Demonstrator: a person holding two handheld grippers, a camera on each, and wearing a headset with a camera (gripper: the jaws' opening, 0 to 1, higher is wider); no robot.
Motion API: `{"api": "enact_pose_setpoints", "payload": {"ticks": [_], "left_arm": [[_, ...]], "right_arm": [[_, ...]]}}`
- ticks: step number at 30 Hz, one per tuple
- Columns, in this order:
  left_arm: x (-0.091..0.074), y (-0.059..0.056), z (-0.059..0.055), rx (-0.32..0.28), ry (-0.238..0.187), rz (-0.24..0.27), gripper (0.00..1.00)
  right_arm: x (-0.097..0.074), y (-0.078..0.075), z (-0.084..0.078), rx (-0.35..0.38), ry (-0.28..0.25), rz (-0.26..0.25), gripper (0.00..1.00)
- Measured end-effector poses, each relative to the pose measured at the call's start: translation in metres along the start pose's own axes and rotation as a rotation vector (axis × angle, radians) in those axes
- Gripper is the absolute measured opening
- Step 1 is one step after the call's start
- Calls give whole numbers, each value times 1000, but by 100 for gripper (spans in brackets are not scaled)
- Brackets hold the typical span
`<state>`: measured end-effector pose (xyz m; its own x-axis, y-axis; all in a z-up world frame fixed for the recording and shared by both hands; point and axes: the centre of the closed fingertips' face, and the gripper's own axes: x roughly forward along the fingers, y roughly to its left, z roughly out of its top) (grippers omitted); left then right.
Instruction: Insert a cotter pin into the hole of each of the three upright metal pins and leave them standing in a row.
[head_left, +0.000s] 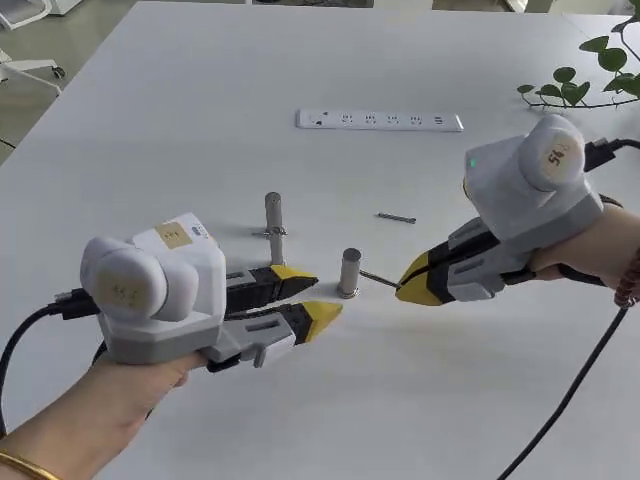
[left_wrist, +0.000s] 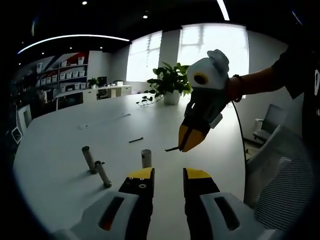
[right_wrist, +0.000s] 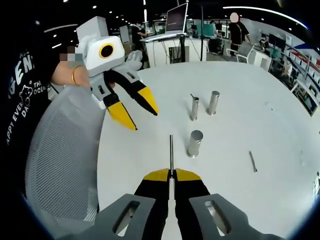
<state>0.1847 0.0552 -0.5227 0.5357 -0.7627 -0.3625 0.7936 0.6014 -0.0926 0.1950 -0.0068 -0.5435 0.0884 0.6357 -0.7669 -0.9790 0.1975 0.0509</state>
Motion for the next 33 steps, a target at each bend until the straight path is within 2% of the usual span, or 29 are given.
{"api": "enact_pose_setpoints", "payload": {"ticks": [4, 9, 16, 24, 33], "left_arm": [[9, 11, -7, 24, 45, 67, 22], [19, 17, -17, 38, 97, 102, 21], [34, 25, -21, 23, 105, 133, 21], [51, 35, -25, -9, 111, 174, 20], [68, 39, -28, -28, 116, 183, 19]], "right_arm": [[1, -9, -3, -35, 31, -20, 0], [4, -19, -8, -84, 74, -39, 0], [8, -29, -14, -139, 117, -44, 0], [12, -39, -15, -160, 132, -46, 0], [15, -47, -13, -198, 145, -43, 0]]}}
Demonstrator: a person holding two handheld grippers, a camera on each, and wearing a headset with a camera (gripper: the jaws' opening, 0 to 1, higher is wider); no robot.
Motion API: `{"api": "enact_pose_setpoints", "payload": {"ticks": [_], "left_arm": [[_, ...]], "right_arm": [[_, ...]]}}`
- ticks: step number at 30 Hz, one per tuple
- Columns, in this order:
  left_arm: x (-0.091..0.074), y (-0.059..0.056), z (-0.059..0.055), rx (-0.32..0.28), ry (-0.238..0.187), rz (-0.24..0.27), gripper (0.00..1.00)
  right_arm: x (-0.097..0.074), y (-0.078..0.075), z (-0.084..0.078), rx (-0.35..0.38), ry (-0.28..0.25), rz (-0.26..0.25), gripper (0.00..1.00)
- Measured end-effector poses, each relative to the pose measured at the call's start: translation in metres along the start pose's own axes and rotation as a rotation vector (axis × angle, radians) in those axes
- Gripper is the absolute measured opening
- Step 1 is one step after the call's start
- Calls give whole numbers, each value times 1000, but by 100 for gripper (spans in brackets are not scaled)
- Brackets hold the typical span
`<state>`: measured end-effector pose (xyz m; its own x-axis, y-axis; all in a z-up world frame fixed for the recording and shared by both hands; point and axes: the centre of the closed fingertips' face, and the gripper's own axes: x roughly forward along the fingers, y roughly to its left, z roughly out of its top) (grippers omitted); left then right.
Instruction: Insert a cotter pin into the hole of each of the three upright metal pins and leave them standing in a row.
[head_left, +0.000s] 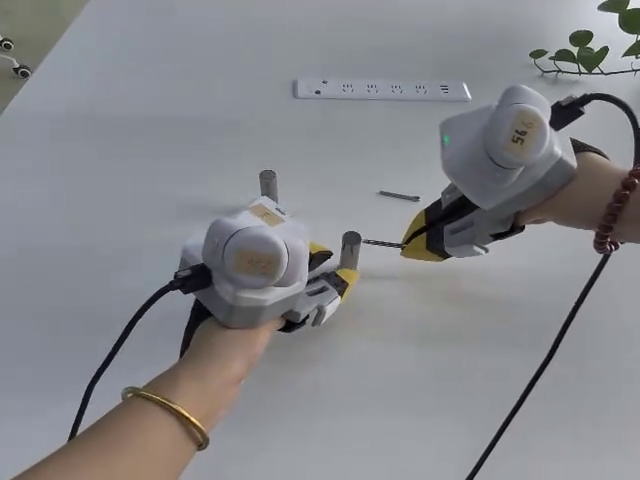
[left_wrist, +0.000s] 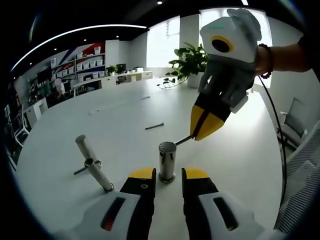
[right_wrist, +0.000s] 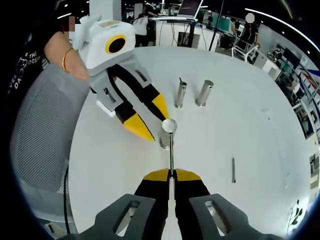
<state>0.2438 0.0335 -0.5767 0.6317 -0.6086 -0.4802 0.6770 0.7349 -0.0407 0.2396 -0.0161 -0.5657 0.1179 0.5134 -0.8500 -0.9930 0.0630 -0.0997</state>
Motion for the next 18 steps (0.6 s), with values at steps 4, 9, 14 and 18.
{"api": "enact_pose_setpoints", "payload": {"ticks": [4, 9, 14, 18], "left_arm": [[5, -2, 1, 20, -2, -5, 17], [8, -1, -1, 32, 8, 0, 15], [10, 1, 1, 29, 5, 4, 13], [12, 2, 2, 24, 6, 4, 12]], "right_arm": [[2, 0, 1, -10, -1, 7, 0], [3, 1, 3, -19, -5, 18, 0], [3, 1, 3, -37, 2, 19, 0], [3, 0, 3, -52, 4, 20, 0]]}}
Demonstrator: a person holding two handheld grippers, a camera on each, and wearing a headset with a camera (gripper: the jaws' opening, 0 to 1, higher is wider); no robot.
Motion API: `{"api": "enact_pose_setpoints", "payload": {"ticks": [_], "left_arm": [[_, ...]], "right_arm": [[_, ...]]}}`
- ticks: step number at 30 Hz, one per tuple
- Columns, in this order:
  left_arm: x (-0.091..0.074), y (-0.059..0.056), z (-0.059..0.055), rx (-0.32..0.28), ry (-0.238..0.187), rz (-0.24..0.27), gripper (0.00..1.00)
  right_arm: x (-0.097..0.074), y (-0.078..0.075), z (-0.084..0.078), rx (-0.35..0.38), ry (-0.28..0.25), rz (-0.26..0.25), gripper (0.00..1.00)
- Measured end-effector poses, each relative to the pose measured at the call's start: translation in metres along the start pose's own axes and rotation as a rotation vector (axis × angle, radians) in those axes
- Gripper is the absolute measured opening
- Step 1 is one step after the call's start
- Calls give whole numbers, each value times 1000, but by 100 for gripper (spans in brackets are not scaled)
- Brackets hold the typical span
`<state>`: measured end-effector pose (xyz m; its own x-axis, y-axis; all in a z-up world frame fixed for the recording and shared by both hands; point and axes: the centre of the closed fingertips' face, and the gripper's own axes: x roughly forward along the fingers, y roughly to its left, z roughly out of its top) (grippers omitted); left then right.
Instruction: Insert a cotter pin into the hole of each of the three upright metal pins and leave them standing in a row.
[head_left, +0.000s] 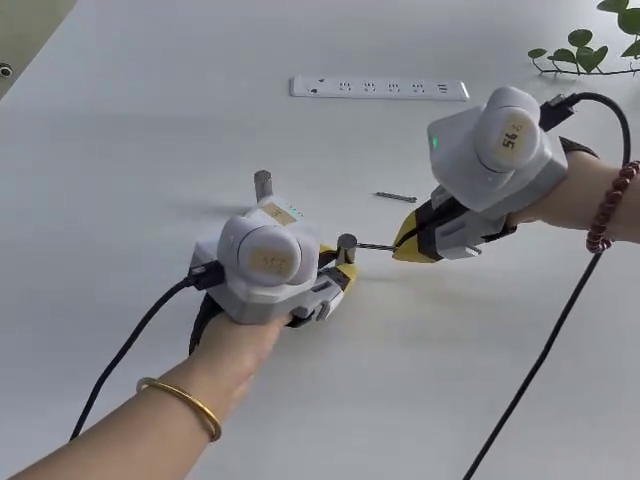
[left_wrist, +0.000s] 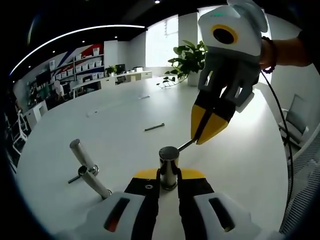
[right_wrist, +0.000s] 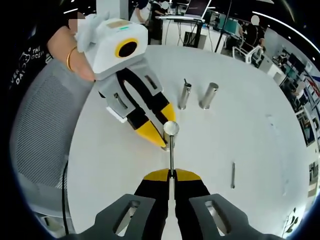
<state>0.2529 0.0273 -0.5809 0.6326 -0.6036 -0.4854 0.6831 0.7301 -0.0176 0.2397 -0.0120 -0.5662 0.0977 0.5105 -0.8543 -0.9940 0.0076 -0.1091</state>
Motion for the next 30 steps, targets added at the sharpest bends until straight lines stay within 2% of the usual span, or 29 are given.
{"api": "enact_pose_setpoints", "payload": {"ticks": [17, 19, 30], "left_arm": [[1, -1, 0, 39, 2, -50, 11], [1, -1, 0, 37, 1, -56, 11], [3, -1, 0, 45, -4, -69, 11]], "right_arm": [[0, -3, 1, -67, 9, -1, 0], [-2, -2, 6, -60, -17, 3, 0], [0, -3, 11, -90, -2, -2, 0]]}}
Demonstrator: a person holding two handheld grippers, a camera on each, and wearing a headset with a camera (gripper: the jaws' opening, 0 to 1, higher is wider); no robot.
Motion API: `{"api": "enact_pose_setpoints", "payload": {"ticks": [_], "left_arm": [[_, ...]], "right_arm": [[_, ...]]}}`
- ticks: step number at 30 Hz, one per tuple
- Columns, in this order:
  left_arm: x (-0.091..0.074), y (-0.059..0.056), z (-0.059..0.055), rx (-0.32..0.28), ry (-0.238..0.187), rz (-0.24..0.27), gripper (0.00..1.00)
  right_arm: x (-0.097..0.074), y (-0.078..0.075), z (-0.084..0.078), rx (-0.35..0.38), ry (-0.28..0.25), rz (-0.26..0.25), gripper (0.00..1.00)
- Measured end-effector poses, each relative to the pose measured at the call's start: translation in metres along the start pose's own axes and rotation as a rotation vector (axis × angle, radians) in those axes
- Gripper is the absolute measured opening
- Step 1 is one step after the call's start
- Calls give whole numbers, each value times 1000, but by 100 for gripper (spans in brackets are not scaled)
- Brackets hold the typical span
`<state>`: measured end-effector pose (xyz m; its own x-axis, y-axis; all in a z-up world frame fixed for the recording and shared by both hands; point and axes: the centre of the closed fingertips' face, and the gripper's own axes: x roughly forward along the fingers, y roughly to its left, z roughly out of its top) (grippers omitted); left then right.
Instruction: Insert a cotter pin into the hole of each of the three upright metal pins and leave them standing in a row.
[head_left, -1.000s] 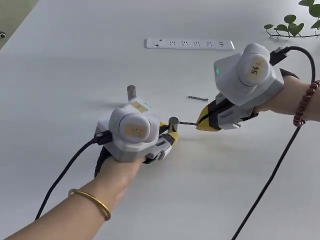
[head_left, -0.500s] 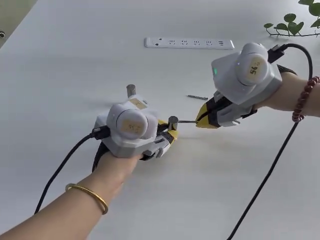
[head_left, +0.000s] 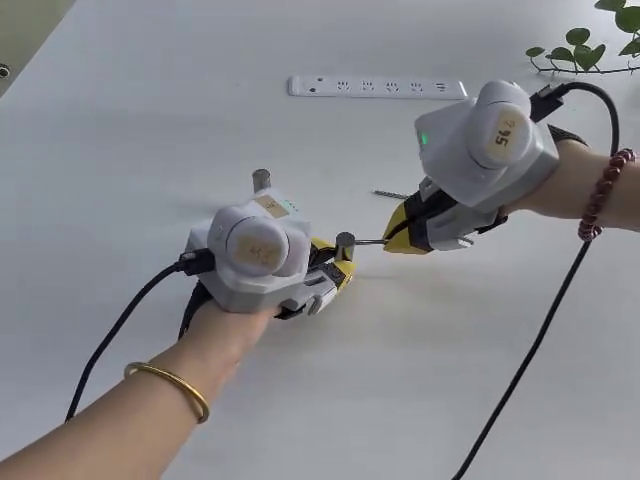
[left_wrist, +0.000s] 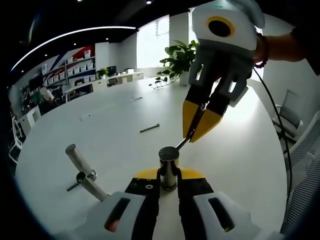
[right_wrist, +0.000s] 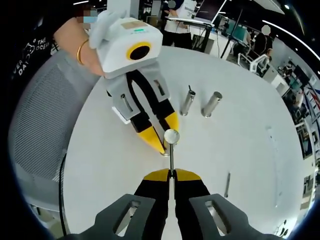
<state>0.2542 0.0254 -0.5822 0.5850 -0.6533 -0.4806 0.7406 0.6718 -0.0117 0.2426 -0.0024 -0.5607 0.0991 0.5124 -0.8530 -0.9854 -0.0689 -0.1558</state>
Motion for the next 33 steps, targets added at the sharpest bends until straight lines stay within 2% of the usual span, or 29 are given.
{"api": "enact_pose_setpoints", "payload": {"ticks": [8, 14, 22, 33], "left_arm": [[1, 0, -1, 4, -2, 11, 11], [2, 1, -2, -19, -7, 10, 11], [3, 0, -2, -19, -12, 3, 11], [2, 1, -3, -55, -21, 16, 11]], "right_arm": [[1, 1, 2, 11, -7, 4, 0], [2, 0, 3, 19, -13, 8, 0], [3, 1, 14, 33, -42, 19, 0], [11, -4, 17, 45, -69, 13, 0]]}}
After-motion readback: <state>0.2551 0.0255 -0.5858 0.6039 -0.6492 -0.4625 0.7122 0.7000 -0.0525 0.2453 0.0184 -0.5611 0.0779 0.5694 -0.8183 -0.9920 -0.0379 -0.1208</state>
